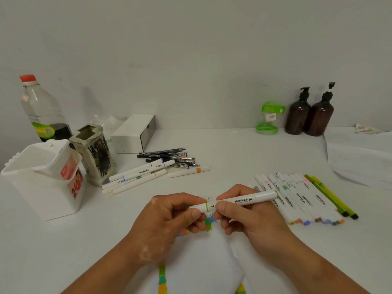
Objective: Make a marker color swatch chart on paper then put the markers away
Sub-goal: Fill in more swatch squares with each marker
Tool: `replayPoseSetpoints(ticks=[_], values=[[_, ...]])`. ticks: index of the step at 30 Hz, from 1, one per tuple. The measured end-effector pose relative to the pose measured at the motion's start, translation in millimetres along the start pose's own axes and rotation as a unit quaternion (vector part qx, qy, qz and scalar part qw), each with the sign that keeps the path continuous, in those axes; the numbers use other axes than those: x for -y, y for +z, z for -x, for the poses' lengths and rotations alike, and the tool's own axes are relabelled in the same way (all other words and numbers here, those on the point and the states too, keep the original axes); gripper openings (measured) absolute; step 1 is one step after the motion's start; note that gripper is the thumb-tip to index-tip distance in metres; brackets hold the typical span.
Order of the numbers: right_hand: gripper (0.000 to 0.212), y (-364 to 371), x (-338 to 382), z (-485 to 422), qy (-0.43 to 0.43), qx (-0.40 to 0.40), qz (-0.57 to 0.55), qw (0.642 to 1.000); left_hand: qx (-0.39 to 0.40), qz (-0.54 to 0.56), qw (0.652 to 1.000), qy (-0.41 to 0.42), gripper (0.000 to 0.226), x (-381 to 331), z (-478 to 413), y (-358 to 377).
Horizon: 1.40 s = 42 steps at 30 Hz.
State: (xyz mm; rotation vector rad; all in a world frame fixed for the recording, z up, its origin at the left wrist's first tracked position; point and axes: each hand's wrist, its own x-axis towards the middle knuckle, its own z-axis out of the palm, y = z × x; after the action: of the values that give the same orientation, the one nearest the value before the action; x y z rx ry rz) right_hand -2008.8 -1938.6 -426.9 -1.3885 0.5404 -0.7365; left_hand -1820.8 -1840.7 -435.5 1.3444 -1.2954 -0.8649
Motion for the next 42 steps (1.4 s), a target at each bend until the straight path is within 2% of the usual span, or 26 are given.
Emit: replayPoseSetpoints(ticks=[4,9,11,14,15,23,27,30,32,36,39,42], values=[[0.007,-3,5,-1,-0.017,-0.002,0.044,0.999,-0.013,-0.057,0.998,0.003,0.022,1,-1,-2],[0.017,-22,14,-3,-0.007,-0.025,0.036,0.999,-0.095,-0.108,0.990,-0.010,0.023,5,-5,-18],[0.017,-22,14,-1,-0.006,0.000,0.113,0.994,-0.096,-0.121,0.988,-0.014,0.025,6,-4,-22],[0.026,-17,7,3,-0.027,0.030,0.339,0.940,-0.079,-0.152,0.985,-0.007,0.031,9,-3,-17],[0.026,-16,4,3,-0.030,0.039,0.378,0.925,-0.077,-0.159,0.984,-0.006,0.032,9,-4,-15],[0.020,-4,-2,2,-0.028,0.040,0.471,0.881,-0.089,-0.170,0.981,-0.015,0.033,10,-6,-11],[0.014,-20,2,-6,-0.005,-0.061,0.544,0.837,-0.160,-0.187,0.969,-0.005,0.030,12,-6,-19],[0.021,-36,5,-10,0.036,-0.122,0.631,0.765,-0.209,-0.224,0.951,-0.037,0.025,14,-11,-20],[0.021,-42,5,-11,0.056,-0.139,0.660,0.736,-0.222,-0.297,0.928,-0.029,0.025,17,-19,-19],[0.014,-46,5,-14,0.076,-0.146,0.655,0.738,-0.211,-0.463,0.860,0.026,0.027,24,-56,-19],[0.011,-49,4,-15,0.073,-0.143,0.646,0.746,-0.173,-0.543,0.821,0.022,0.032,31,-92,-21],[0.012,-51,3,-14,0.055,-0.148,0.645,0.748,-0.133,-0.604,0.786,0.014,0.023,36,-116,-23]])
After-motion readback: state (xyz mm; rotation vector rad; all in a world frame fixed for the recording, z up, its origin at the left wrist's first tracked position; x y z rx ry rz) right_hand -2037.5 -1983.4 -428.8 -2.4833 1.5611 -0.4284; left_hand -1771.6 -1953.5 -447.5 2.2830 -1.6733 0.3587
